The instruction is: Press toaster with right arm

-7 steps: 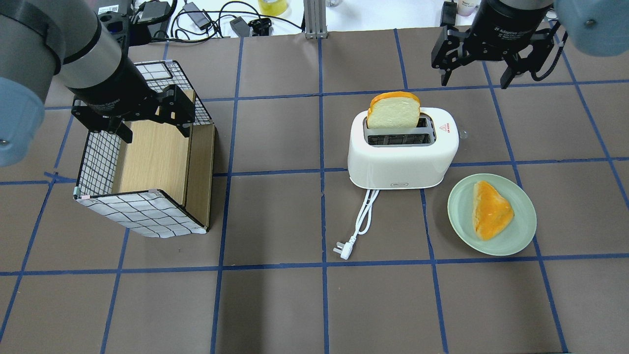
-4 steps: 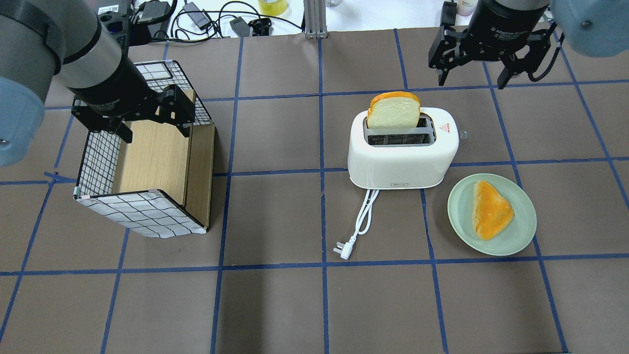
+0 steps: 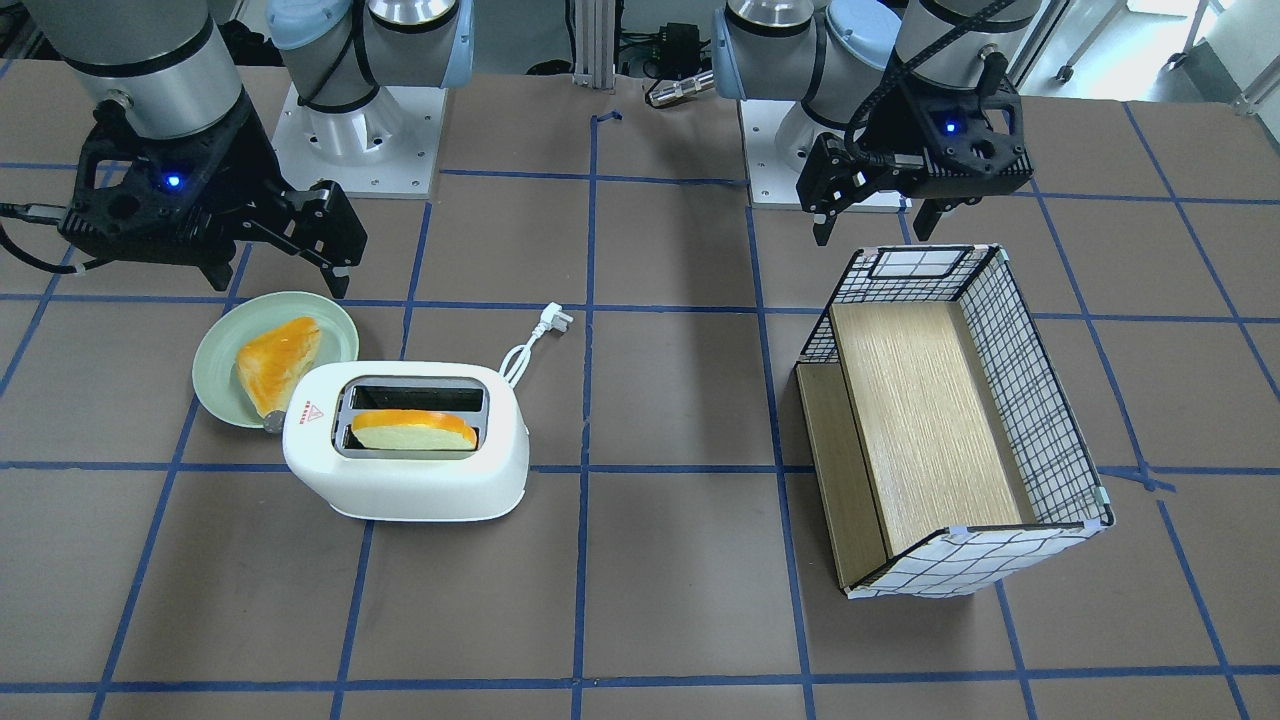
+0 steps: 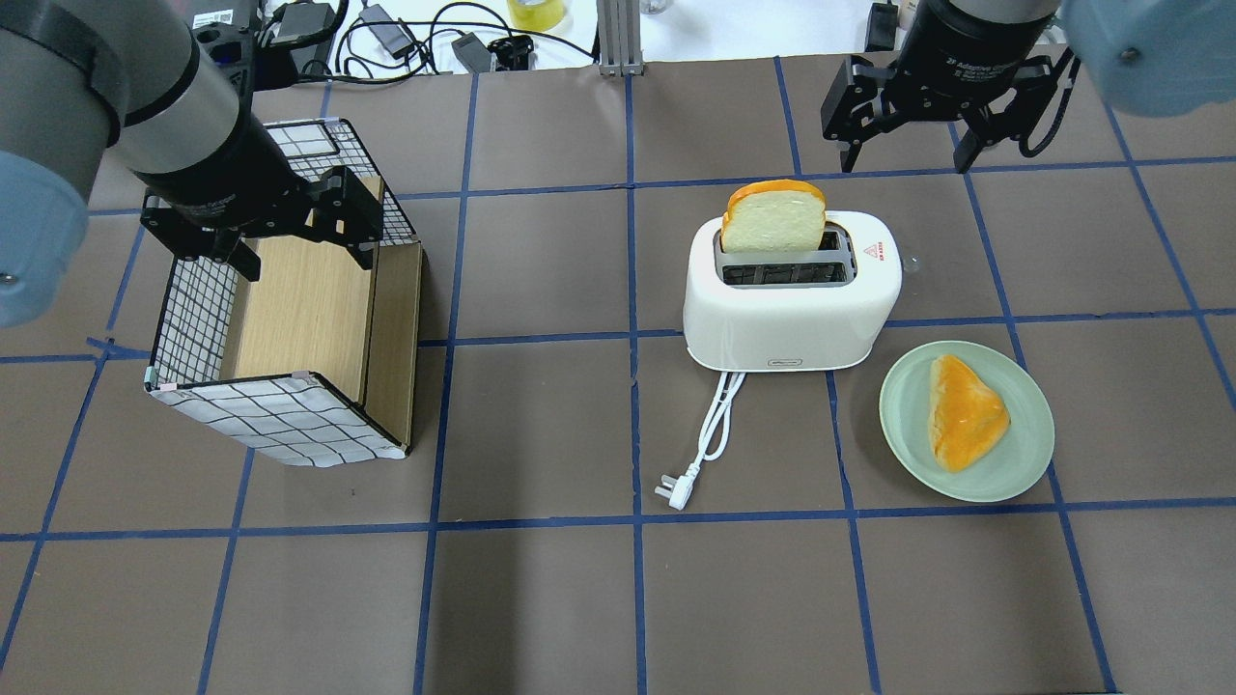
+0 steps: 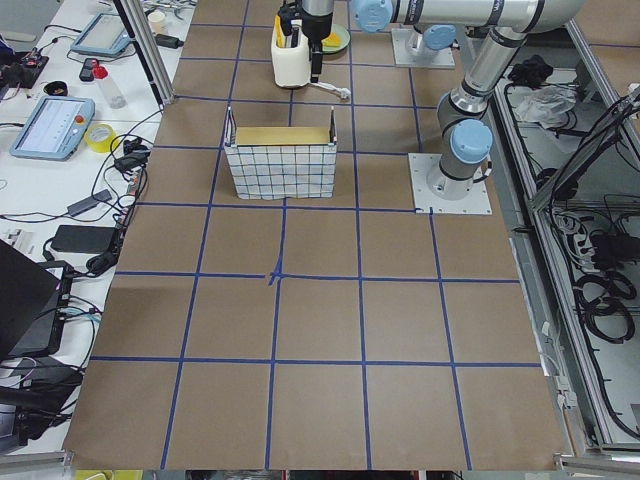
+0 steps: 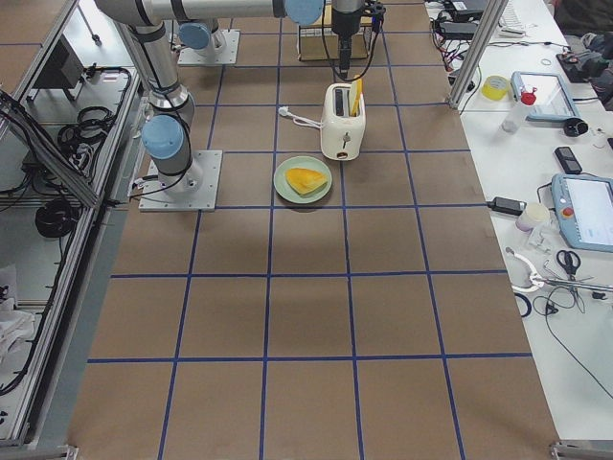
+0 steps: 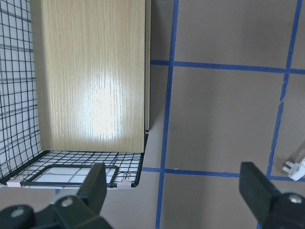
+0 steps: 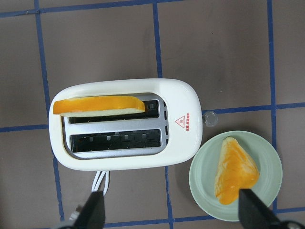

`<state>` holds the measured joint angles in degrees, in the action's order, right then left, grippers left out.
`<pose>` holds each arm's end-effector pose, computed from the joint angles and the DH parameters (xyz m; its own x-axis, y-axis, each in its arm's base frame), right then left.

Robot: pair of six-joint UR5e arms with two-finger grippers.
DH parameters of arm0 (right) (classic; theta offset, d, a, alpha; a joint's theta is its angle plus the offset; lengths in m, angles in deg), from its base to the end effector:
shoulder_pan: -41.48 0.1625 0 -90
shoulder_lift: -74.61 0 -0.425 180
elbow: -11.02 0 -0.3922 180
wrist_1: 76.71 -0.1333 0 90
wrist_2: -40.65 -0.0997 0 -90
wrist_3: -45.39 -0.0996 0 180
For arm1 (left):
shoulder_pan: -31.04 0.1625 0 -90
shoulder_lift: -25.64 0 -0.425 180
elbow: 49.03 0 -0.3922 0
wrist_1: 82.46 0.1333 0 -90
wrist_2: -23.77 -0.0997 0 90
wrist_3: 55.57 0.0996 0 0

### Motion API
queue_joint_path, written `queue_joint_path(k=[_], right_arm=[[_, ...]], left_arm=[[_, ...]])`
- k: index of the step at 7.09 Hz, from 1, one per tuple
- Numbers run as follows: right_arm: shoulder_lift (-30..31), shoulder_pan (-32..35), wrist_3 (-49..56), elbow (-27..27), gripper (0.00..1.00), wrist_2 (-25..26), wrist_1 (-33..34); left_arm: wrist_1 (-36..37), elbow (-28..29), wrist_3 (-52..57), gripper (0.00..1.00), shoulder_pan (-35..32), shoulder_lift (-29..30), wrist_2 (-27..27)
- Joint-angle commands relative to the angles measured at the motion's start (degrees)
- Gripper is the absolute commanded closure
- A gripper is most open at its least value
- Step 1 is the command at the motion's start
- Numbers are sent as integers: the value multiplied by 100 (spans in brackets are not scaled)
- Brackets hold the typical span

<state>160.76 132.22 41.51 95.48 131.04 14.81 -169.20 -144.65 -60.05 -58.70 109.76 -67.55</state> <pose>0.1394 -0.5239 0.5042 -0.9985 0.0551 0.0030 0.0548 0.9969 -0.0563 -0.1289 -0.4549 0.4938 -0.9963 -0.0839 -0.0181 -0.0826 0.9946 -0.0630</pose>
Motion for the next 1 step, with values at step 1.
queue_joint_path(k=[1], right_arm=[[-2,-13,98,1,0,5,-3]], left_arm=[[0,0,0,0,0,-1,0]])
